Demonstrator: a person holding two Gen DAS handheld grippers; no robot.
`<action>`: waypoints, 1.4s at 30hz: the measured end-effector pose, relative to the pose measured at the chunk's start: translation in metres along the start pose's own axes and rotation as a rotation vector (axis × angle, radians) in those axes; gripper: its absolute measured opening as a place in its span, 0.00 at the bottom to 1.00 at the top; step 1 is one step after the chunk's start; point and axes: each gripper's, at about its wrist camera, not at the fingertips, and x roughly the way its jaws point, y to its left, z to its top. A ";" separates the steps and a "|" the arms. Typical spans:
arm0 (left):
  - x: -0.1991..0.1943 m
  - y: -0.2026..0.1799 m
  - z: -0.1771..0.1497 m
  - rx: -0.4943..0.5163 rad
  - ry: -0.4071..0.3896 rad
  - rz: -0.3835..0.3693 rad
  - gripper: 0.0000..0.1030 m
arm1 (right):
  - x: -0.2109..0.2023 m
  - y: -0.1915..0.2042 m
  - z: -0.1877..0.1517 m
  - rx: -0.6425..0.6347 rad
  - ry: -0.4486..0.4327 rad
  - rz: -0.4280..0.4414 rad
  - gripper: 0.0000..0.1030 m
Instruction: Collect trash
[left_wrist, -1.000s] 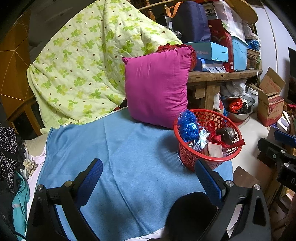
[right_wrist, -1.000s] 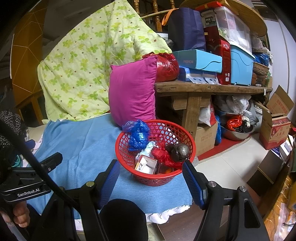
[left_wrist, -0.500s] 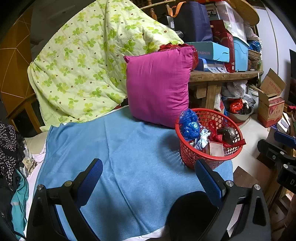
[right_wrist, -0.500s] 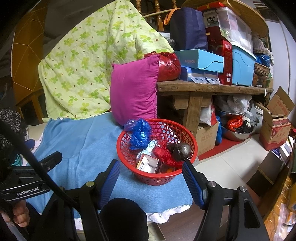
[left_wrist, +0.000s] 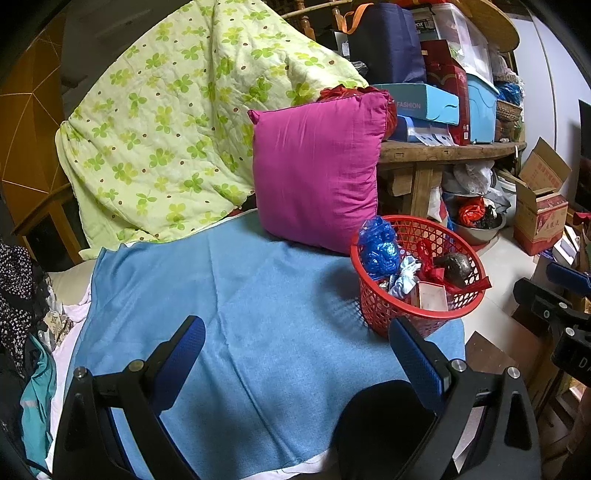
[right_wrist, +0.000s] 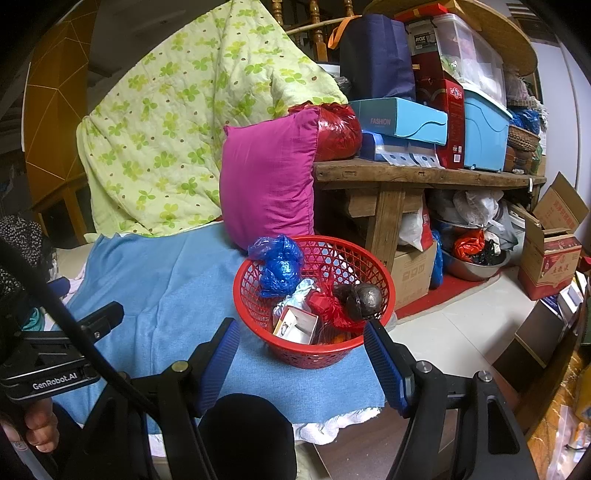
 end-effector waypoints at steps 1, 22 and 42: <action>0.000 0.000 0.000 0.000 -0.001 0.001 0.97 | 0.000 0.000 0.000 -0.001 0.001 0.000 0.71; 0.001 0.004 -0.001 -0.004 0.004 -0.002 0.97 | 0.003 0.004 -0.002 -0.011 0.006 0.002 0.71; 0.002 0.007 -0.001 -0.012 0.004 0.002 0.97 | 0.007 0.008 -0.002 -0.015 0.009 0.006 0.71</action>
